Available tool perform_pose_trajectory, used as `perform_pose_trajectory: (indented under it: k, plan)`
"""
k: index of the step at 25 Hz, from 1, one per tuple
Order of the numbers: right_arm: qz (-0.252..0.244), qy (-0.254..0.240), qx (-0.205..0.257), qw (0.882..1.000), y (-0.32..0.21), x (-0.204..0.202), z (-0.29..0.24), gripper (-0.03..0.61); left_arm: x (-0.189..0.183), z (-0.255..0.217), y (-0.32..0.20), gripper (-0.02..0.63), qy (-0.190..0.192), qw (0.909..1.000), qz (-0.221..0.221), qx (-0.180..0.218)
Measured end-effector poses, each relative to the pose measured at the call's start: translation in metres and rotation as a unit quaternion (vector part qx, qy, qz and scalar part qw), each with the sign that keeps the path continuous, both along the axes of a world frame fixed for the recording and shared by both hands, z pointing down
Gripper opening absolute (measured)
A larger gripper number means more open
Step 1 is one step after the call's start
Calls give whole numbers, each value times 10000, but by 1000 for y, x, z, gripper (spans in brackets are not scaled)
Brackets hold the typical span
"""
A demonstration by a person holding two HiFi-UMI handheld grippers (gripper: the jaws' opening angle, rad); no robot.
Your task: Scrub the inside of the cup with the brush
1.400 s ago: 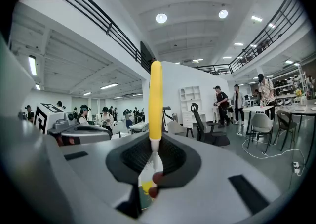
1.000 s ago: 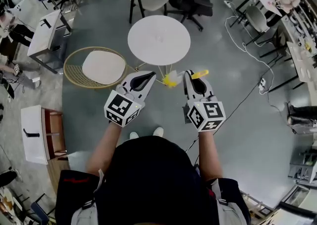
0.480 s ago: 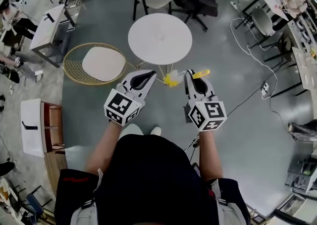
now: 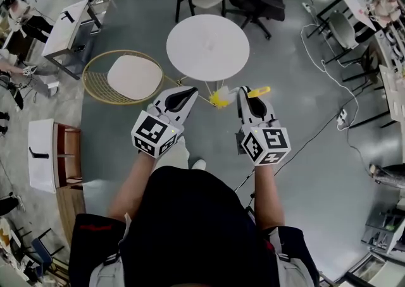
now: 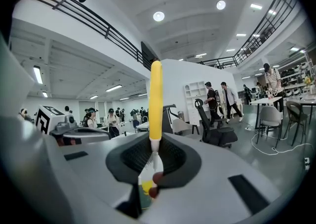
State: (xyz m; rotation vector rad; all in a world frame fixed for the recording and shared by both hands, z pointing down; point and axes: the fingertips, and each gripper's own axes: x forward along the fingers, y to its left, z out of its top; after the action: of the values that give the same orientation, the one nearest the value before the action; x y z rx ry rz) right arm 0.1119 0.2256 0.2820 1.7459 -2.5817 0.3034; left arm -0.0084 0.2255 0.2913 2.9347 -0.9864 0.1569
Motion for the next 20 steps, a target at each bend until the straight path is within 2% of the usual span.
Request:
perform_pose_trajectory:
  k: [11,20]
  plan:
    - [11,-29,-39,10000,-21,4,4,49,8,1,-25,15,94,10000,28,-18]
    - [97,-63,-60,9999,-59,4,3,49,0,2,-68,15,90,9999,-9,-57]
